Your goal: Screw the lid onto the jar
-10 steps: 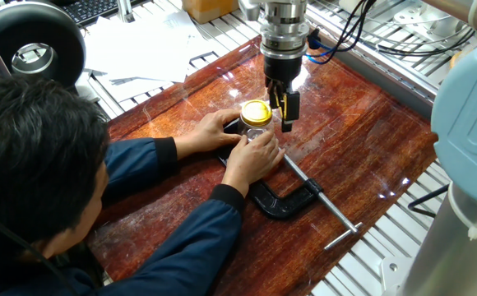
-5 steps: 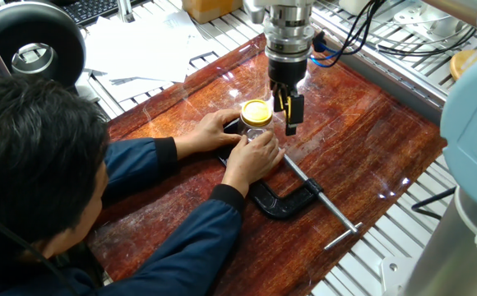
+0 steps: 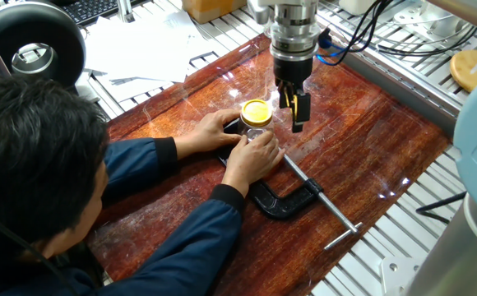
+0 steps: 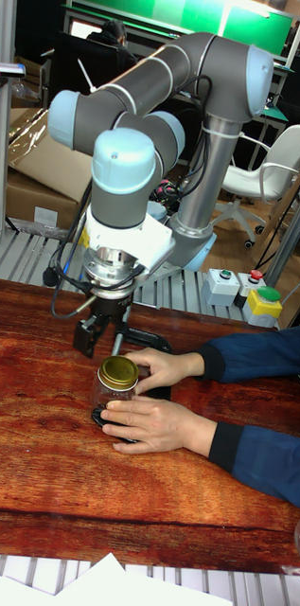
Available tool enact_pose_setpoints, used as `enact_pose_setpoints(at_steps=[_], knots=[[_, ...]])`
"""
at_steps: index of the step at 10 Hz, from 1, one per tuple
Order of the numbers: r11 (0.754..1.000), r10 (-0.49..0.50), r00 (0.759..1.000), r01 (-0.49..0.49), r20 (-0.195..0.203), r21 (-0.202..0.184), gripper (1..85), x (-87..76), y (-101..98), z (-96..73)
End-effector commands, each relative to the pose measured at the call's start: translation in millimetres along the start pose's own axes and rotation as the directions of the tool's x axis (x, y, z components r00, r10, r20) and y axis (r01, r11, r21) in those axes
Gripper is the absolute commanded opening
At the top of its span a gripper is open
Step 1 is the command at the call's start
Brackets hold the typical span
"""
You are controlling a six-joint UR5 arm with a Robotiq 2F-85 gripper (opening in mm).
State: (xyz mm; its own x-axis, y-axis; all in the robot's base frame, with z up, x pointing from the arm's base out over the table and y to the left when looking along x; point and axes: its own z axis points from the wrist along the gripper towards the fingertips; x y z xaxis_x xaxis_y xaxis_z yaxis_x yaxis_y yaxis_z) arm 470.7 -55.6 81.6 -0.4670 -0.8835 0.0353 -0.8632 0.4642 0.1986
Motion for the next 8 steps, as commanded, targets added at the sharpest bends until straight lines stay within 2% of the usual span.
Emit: enact_pose_setpoints(at_steps=[1,3,5,7,8], knots=[[0.997,-0.050,0.998,0.051,-0.027,0.050,85.0,0.3,-19.3,-14.0],[0.993,-0.081,0.996,0.084,-0.033,0.079,85.0,-16.1,-32.4,-24.3],[0.991,-0.097,0.995,0.099,-0.020,0.096,85.0,-34.4,-40.2,-25.1],[0.992,-0.105,0.994,0.104,0.009,0.075,85.0,-50.6,-36.5,-20.6],[0.992,-0.107,0.994,0.106,0.007,0.068,85.0,-54.4,-35.5,-17.8]])
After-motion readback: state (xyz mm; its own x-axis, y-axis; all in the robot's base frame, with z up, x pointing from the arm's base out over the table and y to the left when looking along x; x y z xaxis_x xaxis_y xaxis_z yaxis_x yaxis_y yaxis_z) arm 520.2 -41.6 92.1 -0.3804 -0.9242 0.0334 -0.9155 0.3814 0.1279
